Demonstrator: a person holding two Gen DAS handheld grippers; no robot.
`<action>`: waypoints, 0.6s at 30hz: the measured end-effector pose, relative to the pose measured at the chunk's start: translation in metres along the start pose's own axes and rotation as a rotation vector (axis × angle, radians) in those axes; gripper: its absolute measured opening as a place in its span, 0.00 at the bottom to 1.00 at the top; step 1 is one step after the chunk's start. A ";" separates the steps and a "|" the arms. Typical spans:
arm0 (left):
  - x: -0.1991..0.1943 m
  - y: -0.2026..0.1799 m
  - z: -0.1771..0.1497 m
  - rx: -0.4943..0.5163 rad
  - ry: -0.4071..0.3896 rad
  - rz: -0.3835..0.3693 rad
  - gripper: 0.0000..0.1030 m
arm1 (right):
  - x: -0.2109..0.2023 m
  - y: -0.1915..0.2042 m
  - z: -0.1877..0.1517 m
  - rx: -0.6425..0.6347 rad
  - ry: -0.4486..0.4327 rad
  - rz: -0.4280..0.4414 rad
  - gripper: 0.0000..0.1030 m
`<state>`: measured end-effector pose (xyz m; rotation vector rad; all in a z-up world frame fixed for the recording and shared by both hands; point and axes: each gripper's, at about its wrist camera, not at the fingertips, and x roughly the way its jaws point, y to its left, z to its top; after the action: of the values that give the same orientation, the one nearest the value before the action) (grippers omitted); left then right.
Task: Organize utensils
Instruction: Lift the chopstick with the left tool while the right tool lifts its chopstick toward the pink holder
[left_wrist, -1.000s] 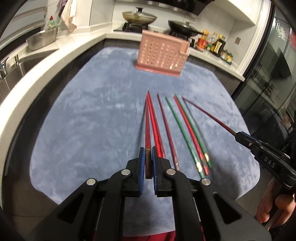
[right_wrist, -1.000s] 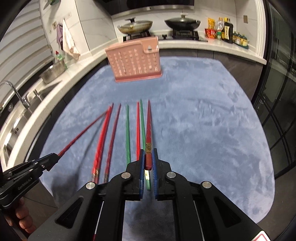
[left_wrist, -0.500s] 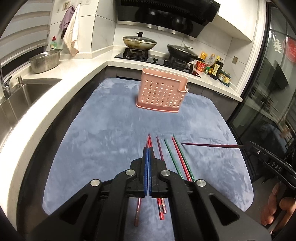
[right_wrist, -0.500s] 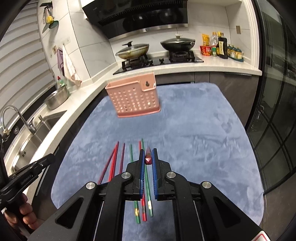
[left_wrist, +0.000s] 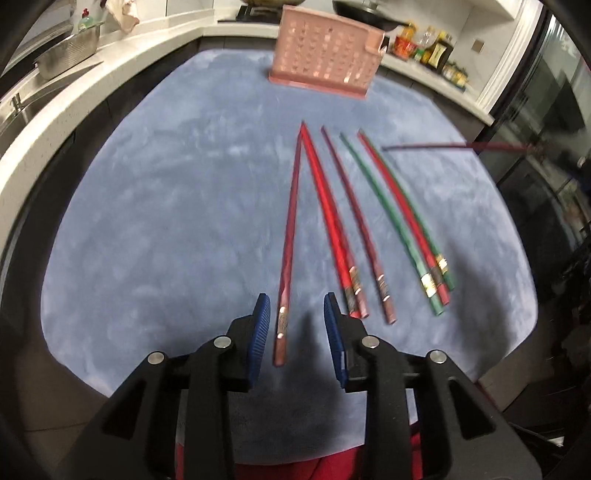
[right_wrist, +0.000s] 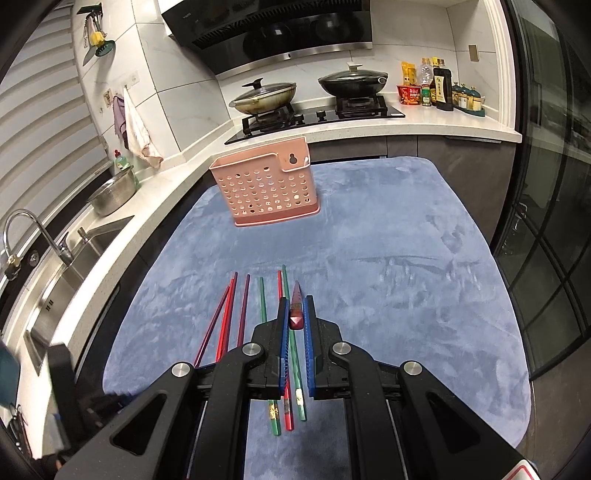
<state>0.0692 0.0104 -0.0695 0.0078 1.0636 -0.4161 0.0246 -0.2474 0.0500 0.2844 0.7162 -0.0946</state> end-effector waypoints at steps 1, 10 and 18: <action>0.003 0.002 -0.002 -0.004 0.007 -0.005 0.28 | 0.000 0.000 0.000 0.001 0.000 0.001 0.07; 0.021 0.009 -0.012 -0.029 0.056 -0.010 0.22 | 0.002 0.000 -0.003 0.003 0.014 0.000 0.07; 0.021 0.010 -0.010 -0.034 0.048 -0.006 0.08 | 0.004 0.002 -0.004 -0.003 0.023 0.000 0.07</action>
<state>0.0728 0.0148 -0.0943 -0.0150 1.1185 -0.4048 0.0255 -0.2443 0.0451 0.2834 0.7391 -0.0906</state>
